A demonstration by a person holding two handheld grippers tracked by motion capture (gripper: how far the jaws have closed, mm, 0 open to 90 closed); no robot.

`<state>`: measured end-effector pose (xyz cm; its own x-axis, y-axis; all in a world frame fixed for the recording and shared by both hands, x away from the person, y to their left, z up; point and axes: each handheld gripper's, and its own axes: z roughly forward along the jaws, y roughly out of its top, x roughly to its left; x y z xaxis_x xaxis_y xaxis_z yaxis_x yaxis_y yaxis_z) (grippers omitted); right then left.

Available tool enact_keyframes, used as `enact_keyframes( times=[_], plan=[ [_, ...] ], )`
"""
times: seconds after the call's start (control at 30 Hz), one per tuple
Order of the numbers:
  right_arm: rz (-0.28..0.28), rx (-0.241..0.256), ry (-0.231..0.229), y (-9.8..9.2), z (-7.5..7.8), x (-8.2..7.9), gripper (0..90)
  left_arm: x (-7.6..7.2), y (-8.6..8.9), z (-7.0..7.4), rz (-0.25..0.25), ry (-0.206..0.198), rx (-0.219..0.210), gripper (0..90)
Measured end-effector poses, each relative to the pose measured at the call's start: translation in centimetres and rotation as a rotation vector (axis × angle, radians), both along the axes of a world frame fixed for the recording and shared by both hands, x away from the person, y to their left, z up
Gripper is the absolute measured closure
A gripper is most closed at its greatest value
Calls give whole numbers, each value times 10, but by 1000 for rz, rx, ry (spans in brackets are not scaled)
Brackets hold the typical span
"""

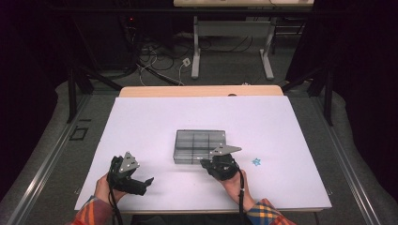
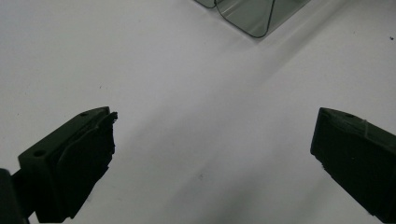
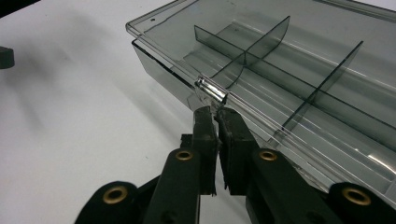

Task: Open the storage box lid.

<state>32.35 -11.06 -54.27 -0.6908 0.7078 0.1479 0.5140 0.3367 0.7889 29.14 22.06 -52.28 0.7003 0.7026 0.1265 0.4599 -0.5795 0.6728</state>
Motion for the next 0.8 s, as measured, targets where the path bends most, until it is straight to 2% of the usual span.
enact_keyframes(
  times=[0.03, 0.07, 0.1, 0.17, 0.27, 0.37, 0.47, 0.53, 0.8],
  plan=[
    [1, -4, 0, 0, 0, 0, 861, 0, -2, 0, 3, 3, -14, 0],
    [-2, 7, -9, 1, 0, 0, 861, 1, -3, 2, -3, 15, -6, 0],
    [0, 4, -11, 0, 0, 0, 861, 2, -5, 2, 0, 4, -18, 0],
    [6, -8, -2, 1, 2, 0, 861, 4, -9, 3, -6, -1, -14, 0],
    [6, -2, -26, 1, 2, 1, 861, 9, -17, 5, -15, 4, -19, 0],
    [10, -5, -27, 1, 3, 1, 860, 14, -22, 6, -26, 15, -10, 0],
    [16, -16, -17, 0, 5, 0, 860, 18, -26, 7, -28, 22, -13, 0],
    [14, -7, -30, 1, 5, 1, 860, 20, -29, 6, -20, 18, -27, 0],
    [21, -13, -40, 0, 5, 1, 860, 29, -42, 9, -39, 20, -27, 0]
  ],
)
